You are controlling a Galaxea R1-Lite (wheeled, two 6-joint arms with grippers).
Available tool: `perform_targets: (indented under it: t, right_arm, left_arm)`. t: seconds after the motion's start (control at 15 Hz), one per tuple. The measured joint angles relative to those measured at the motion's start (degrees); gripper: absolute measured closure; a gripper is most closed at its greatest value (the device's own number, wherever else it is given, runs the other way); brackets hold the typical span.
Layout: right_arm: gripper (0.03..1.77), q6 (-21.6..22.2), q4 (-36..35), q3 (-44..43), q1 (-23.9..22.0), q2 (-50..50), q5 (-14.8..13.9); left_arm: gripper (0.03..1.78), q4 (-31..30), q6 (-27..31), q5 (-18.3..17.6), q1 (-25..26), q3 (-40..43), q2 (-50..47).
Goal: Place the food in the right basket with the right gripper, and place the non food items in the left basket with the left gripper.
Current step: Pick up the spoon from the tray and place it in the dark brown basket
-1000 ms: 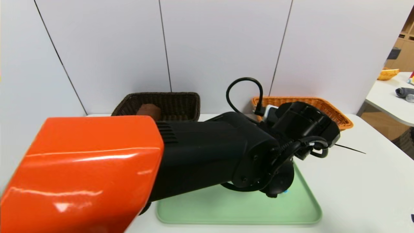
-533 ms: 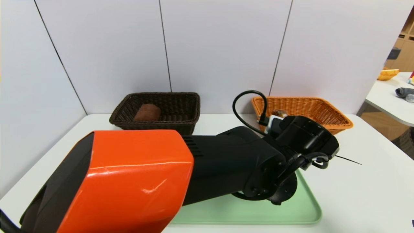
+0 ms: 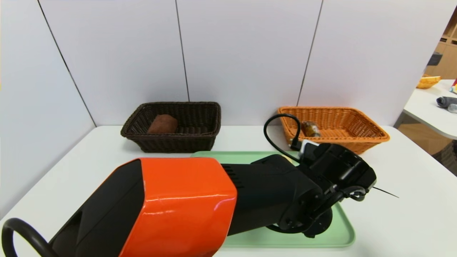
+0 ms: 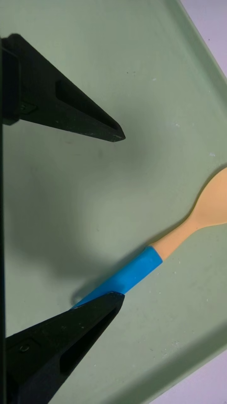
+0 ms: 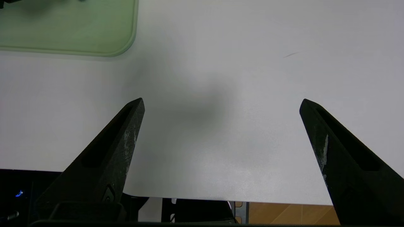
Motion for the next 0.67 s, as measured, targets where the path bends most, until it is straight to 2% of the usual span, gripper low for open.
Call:
perform_targets:
  t: [0.67]
  right_arm:
    - [0.10,-0.1,-0.1,0.9,0.0,-0.3,0.2]
  left_arm:
    - [0.12,-2.5,1.0,1.1,-1.6,-0.6,0.5]
